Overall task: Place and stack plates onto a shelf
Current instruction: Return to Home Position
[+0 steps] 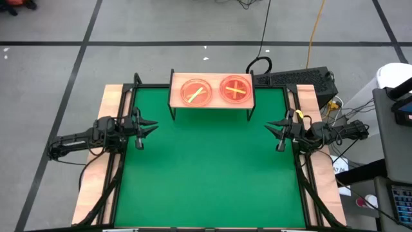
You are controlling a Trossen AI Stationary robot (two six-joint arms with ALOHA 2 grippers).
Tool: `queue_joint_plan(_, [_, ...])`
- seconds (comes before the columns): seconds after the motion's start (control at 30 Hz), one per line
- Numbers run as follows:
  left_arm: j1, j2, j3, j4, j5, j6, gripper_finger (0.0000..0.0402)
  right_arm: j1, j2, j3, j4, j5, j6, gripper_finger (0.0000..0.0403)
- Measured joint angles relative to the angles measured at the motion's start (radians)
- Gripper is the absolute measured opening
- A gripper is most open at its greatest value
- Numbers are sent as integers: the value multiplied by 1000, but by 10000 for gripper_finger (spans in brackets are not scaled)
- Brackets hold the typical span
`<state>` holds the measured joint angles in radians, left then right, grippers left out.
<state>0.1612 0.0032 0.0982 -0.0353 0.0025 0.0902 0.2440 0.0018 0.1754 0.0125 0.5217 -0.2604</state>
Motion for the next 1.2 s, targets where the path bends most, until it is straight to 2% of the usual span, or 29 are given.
queue_joint_plan(0.2, [0, 0, -66, 98, 20, -22, 86, -1, 0, -60, 21, 5, -2, 61])
queue_joint_plan(0.43, [0, 0, -87, 106, 25, -21, 86, -1, 0, -96, 28, 130, -2, 61])
queue_joint_plan(0.9, [0, 0, -87, 73, 86, -66, 86, -1, 0, -155, 84, 131, 20, 60])
queue_joint_plan(1.2, [0, 0, -88, 60, 86, -63, 86, -3, 0, -158, 80, 128, 43, 28])
